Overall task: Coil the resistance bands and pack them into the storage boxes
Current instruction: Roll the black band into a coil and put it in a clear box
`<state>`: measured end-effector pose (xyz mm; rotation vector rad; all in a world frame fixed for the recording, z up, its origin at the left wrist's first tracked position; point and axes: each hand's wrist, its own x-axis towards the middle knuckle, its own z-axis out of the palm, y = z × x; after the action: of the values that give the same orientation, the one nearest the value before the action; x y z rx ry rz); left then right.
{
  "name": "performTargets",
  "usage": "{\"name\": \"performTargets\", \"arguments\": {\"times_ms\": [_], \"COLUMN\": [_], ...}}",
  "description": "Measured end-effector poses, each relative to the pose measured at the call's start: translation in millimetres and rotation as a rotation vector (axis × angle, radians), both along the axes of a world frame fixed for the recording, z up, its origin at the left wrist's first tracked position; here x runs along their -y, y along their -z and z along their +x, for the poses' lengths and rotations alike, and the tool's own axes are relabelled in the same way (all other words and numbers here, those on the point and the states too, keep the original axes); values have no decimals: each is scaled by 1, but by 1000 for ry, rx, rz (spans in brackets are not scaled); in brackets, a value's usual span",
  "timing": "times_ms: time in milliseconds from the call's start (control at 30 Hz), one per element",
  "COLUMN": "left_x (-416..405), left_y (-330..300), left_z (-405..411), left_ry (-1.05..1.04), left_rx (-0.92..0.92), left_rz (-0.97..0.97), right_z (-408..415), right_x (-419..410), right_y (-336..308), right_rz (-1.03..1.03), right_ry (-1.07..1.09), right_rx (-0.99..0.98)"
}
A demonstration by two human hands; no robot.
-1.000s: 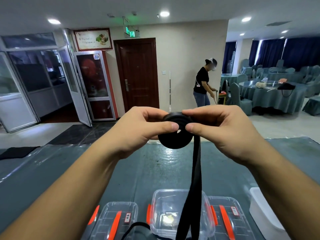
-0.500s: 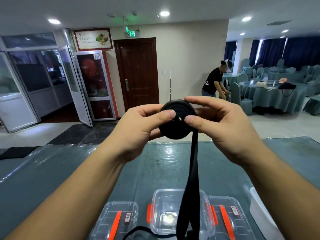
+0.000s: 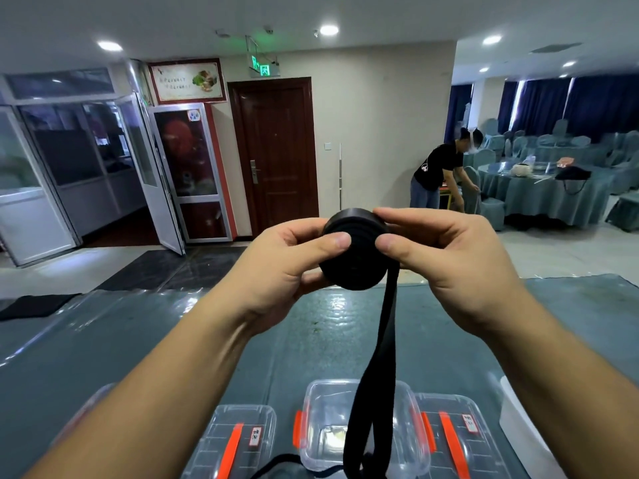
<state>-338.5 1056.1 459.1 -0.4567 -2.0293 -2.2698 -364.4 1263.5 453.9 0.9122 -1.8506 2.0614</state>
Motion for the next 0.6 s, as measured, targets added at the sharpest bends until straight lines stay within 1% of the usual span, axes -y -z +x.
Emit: {"name": "performTargets", "arguments": {"times_ms": [100,167,300,400,467,533,567,600], "left_x": [3,3,-2,-2,0,0,0,1], "left_y": [-5,-9,-3,2,0,-5,-7,-8], "left_z": [1,2,1,-1,1,4,5,5], "left_ry": [-29,-72,-94,-117,-93,-88,-99,-111], "left_rx": [-23,-37,-2,21,6,-24,-48,-71], "left_rz": [-162,-228,-88,-59,-133,-263,-305,-308], "right_z": [-1,-1,-1,-2,-4,-4,-4,-4], "right_x": [-5,-5,0,-2,-7,-10,-11,-10], "right_y": [-2,-1,9,11,7,1,0,1], "right_rz": [121,136,59,111,211,296,298,268], "right_ry": [-23,-53,-28,-22,-45,-63,-71,-79], "right_rx": [17,31,9,-5,-4,-18,-19,-10]}}
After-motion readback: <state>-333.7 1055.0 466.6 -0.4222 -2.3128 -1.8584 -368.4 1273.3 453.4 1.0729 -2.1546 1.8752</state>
